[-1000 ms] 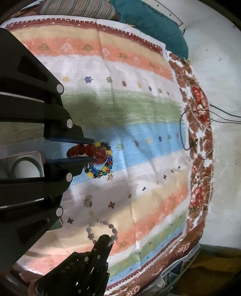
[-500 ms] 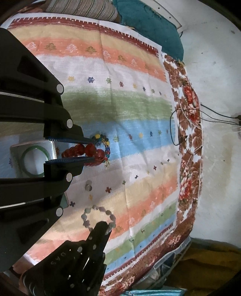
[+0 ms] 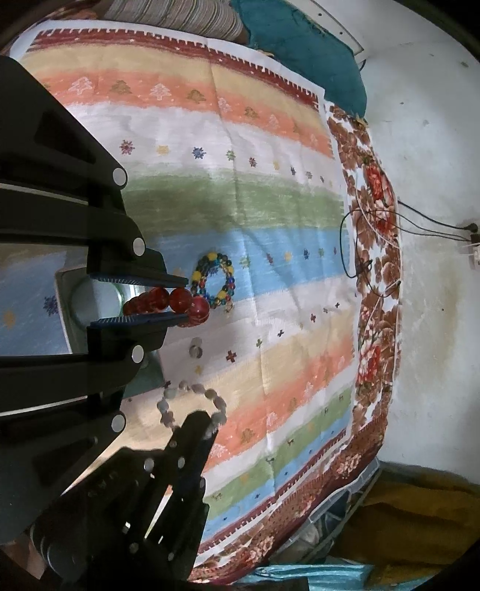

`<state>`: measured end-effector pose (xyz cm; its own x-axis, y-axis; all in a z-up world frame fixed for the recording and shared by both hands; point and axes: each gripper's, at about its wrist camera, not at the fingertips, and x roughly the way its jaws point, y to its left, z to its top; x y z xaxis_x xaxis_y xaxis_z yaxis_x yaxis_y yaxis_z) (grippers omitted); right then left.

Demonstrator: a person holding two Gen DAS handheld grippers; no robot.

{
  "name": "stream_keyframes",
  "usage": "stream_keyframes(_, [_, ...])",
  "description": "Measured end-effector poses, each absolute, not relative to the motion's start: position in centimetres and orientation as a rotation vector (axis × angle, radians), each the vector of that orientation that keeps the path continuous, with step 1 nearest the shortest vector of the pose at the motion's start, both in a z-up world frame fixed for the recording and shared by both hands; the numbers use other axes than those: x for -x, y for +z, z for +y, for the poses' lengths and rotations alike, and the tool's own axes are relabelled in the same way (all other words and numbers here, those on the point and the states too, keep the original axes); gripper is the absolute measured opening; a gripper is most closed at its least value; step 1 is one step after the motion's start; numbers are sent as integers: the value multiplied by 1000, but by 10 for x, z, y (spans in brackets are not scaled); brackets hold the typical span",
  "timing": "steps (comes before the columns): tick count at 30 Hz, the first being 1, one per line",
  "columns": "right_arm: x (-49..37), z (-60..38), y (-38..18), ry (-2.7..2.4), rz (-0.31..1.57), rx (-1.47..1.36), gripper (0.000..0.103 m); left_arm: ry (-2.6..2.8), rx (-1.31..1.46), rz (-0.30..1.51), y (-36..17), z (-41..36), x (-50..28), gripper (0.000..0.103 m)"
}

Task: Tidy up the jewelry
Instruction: 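Carry the red bracelet into the tin with the left tool while the right drops the white bracelet in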

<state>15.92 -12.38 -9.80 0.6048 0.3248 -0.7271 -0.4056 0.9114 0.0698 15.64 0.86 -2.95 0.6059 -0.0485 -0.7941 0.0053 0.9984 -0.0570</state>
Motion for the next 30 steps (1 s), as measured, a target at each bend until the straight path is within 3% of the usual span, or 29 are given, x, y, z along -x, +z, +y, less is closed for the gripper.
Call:
stream_keyframes(27, [-120, -125, -106, 473, 838, 94, 9, -18, 42, 916, -28, 5, -121, 14])
stream_keyframes(30, [-125, -125, -111, 444, 863, 115, 13, 27, 37, 915, -29, 11, -124, 27])
